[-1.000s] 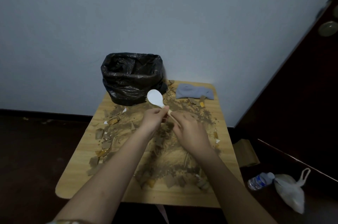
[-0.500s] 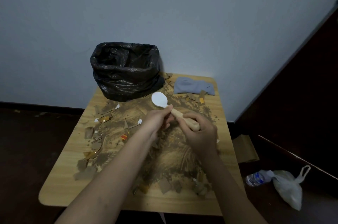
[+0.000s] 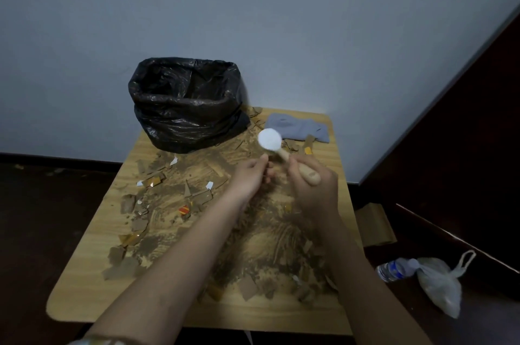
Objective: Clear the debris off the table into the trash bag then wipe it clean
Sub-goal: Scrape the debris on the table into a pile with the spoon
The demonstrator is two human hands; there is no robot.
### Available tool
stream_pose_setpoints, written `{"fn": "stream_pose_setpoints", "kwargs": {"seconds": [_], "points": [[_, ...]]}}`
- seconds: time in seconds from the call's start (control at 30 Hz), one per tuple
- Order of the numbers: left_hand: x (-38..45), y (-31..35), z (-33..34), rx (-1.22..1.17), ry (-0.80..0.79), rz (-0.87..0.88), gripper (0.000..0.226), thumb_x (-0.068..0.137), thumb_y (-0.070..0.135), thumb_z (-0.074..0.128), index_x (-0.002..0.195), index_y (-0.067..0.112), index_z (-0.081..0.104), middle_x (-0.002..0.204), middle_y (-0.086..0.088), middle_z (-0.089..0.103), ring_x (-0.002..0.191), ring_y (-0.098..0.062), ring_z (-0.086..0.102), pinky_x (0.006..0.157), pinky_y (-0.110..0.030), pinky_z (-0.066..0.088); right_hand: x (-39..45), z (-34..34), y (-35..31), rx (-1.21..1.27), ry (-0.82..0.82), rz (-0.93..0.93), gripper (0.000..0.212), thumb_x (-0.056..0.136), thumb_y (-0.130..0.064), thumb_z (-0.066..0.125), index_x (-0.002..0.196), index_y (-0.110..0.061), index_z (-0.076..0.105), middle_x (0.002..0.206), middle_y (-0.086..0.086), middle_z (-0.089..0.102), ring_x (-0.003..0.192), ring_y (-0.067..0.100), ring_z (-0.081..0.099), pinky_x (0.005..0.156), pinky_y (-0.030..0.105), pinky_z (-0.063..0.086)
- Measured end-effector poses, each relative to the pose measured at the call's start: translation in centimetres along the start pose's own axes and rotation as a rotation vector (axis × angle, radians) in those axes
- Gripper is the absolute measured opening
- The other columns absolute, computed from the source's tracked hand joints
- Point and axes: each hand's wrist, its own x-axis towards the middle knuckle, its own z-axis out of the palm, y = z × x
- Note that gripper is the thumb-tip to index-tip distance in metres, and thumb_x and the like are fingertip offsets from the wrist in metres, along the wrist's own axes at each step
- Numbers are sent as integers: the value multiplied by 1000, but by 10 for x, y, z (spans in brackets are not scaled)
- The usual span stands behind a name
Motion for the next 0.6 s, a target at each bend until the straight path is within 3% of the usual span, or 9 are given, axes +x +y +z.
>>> {"fn": "stream_pose_setpoints", "kwargs": {"seconds": [0.07, 0.13, 0.23, 0.37, 0.5, 0.6], "points": [[4, -4, -1, 243, 63, 87, 31, 100, 32, 43, 97, 14, 68, 92, -1, 68, 87, -19, 61, 81, -33, 48, 14, -6, 11, -5, 84, 142, 13, 91, -18, 64, 85, -28, 71, 67, -24, 63, 64, -10, 58, 53, 4, 40], [8, -11, -7, 455, 107, 172, 23, 98, 27, 46, 98, 16, 66, 101, 0, 66, 95, -21, 61, 84, -34, 47, 28, -11, 23, -28, 167, 253, 13, 91, -23, 62, 83, -31, 69, 64, -23, 61, 63, -13, 56, 50, 2, 37], [13, -27, -21, 695, 153, 277, 18, 95, 22, 49, 99, 19, 66, 108, -1, 63, 104, -21, 56, 88, -33, 46, 45, -15, 43, -73, 266, 353, 12, 91, -35, 61, 81, -34, 67, 67, -20, 61, 65, -7, 57, 52, 9, 39], [13, -41, -39, 925, 181, 300, 23, 96, 27, 47, 112, 20, 63, 113, -5, 56, 111, -23, 51, 91, -34, 43, 60, -17, 64, -197, 244, 385, 14, 91, -39, 60, 81, -31, 66, 73, -10, 62, 74, 14, 58, 64, 27, 43], [12, -52, -53, 1111, 128, 290, 32, 98, 27, 41, 125, 19, 56, 126, -5, 51, 123, -24, 43, 102, -38, 38, 61, -15, 77, -276, 152, 357, 20, 93, -38, 58, 92, -24, 73, 79, -2, 67, 78, 19, 59, 69, 31, 47], [17, -61, -61, 1238, 91, 276, 37, 99, 27, 39, 134, 18, 48, 139, -4, 42, 131, -24, 35, 107, -39, 33, 58, -13, 78, -287, 131, 329, 16, 91, -33, 61, 88, -24, 74, 73, -4, 64, 77, 21, 60, 68, 31, 46]]}}
